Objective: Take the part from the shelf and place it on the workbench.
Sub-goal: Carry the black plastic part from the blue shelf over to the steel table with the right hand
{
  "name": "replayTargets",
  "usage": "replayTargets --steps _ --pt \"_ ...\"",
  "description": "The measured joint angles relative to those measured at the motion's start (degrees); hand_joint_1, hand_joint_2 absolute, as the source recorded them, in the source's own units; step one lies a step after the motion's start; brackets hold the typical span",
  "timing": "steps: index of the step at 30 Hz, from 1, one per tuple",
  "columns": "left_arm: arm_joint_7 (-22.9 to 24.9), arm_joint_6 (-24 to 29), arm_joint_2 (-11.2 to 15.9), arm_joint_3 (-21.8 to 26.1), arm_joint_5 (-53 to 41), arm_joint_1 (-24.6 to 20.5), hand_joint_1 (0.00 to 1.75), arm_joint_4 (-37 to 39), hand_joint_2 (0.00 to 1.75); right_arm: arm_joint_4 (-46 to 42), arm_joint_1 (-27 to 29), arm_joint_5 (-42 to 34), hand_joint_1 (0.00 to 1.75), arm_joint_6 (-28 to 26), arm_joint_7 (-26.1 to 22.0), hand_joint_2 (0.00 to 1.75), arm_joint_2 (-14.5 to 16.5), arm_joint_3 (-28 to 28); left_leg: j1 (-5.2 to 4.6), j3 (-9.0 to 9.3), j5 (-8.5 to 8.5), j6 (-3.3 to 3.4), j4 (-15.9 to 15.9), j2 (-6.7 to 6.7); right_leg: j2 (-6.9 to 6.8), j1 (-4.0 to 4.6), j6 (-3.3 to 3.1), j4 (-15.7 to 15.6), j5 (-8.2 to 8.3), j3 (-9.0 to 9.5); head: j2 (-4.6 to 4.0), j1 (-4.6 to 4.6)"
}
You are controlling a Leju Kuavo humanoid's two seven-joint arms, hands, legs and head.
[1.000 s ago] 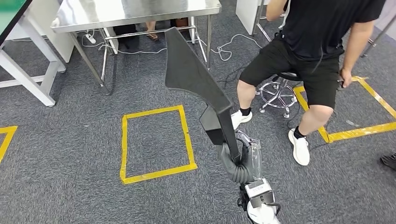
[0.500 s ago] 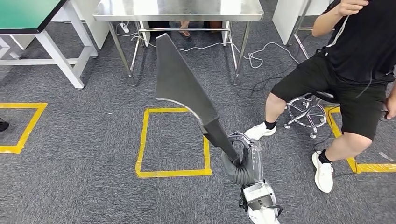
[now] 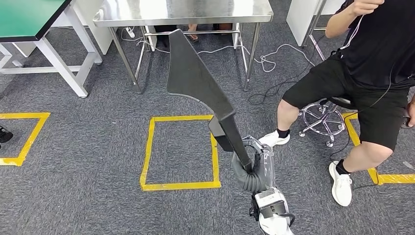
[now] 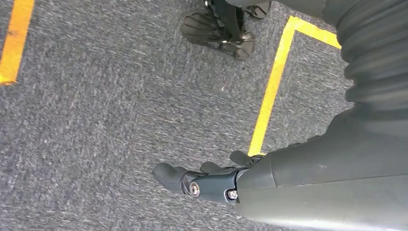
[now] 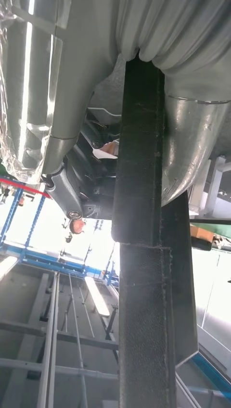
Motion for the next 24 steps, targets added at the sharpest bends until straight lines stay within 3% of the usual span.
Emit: replayTargets --steps 1,3,5,7,8,10,12,13,14,16,18,20,22,24 --pt "0.00 0.00 0.10 -0.01 0.00 -0.04 0.00 0.00 1.75 -0.01 -0.02 -0.01 1.71 0.00 0.00 1.75 0.08 -0.01 -0.19 1.88 1.77 0.56 -3.94 0.19 0.00 0.14 0.12 -0.04 -0.21 0.31 0.00 0.08" --pt "-0.01 -0.01 0.24 -0.02 0.00 -0.14 0.00 -0.01 1.75 -0.01 -0.05 -0.04 1.71 0.00 0.01 1.75 0.21 -0.03 -0.77 3.95 2.98 1.56 -8.32 0.54 -0.04 0.20 0.47 -0.15 -0.51 0.51 0.00 0.11" --pt "-0.01 -0.01 0.37 -0.01 0.00 -0.17 0.00 -0.03 1.75 -0.03 -0.08 -0.06 1.71 0.00 0.02 1.75 0.33 -0.05 -1.19 4.19 2.69 2.22 -8.99 0.56 -0.20 0.25 1.07 -0.53 -0.61 0.66 0.00 0.03" --pt "0.00 0.01 0.40 0.00 0.00 -0.15 0.00 -0.04 1.75 -0.08 -0.11 -0.04 1.71 -0.01 0.03 1.75 0.38 -0.07 -0.94 5.22 3.20 2.84 -10.49 0.39 -0.26 0.49 1.37 0.11 -1.12 0.47 -0.01 0.14" --pt "0.00 -0.01 0.37 0.00 0.00 -0.20 0.00 -0.04 1.75 -0.10 -0.20 -0.03 1.71 -0.01 0.02 1.75 0.37 -0.08 -0.79 5.80 3.53 3.11 -11.29 0.30 -0.17 0.59 1.26 1.90 -1.97 -0.37 -0.01 0.25" --pt "0.00 -0.05 0.21 0.00 0.00 -0.31 0.00 -0.04 1.75 -0.09 -0.25 -0.02 1.71 -0.02 0.01 1.75 0.25 -0.10 -0.73 6.32 3.77 3.38 -11.93 0.11 0.05 0.48 0.81 8.86 -4.80 -4.09 -0.01 0.41" --pt "0.01 -0.07 0.13 0.00 0.00 -0.34 0.00 -0.04 1.75 -0.03 -0.06 -0.02 1.71 -0.02 0.04 1.75 0.07 -0.12 -0.78 6.31 3.62 3.25 -11.88 -0.17 0.08 0.24 1.09 15.09 -6.57 -7.93 -0.01 0.42" --pt "0.01 -0.07 0.10 0.00 0.00 -0.33 0.00 -0.04 1.75 0.01 0.02 -0.02 1.71 -0.02 0.04 1.75 -0.03 -0.13 -0.77 6.32 3.52 3.11 -11.82 -0.35 0.07 0.10 1.62 15.46 -6.13 -8.56 -0.01 0.42" --pt "0.02 -0.07 0.08 0.00 0.00 -0.33 0.00 -0.04 1.75 0.02 0.04 -0.02 1.71 -0.02 0.04 1.75 -0.10 -0.13 -0.75 6.34 3.38 2.91 -11.67 -0.54 0.07 -0.05 2.32 13.27 -4.70 -7.87 -0.01 0.42" --pt "0.02 -0.07 0.04 0.00 -0.01 -0.33 0.00 -0.04 1.75 0.04 -0.02 -0.02 1.71 -0.02 0.04 1.75 -0.19 -0.13 -0.75 6.33 2.87 2.26 -11.01 -0.91 0.09 -0.34 3.31 5.14 -1.01 -4.33 -0.01 0.38" --pt "-0.02 -0.07 0.02 0.00 -0.09 -0.32 0.00 -0.04 1.75 0.07 -0.06 0.02 1.71 -0.02 0.08 1.75 -0.21 -0.15 -0.89 6.12 2.19 1.44 -10.19 -1.11 0.16 -0.32 2.87 0.22 0.84 -1.98 -0.01 0.33" --pt "-0.10 -0.10 0.02 0.01 -0.21 -0.25 0.00 -0.04 1.75 0.11 -0.15 0.06 1.71 -0.01 0.19 1.75 -0.20 -0.18 -0.86 5.97 1.83 0.73 -9.91 -1.15 0.20 -0.07 1.78 -0.24 1.03 -1.68 -0.01 0.31" --pt "-0.13 -0.17 0.00 -0.01 -0.38 -0.19 0.00 -0.04 1.75 0.15 -0.30 0.07 1.71 0.03 0.28 1.75 -0.13 -0.22 -0.50 5.71 1.35 0.11 -9.23 -1.00 0.23 -0.38 0.96 -0.35 1.12 -1.43 -0.01 0.26" --pt "-0.13 -0.22 0.02 -0.02 -0.55 -0.20 0.00 -0.04 1.75 0.16 -0.38 0.07 1.71 0.07 0.33 1.75 0.02 -0.24 -0.15 3.85 -1.14 -0.61 -4.97 -0.59 0.23 -0.74 0.35 -0.48 1.04 -1.02 -0.01 0.08"
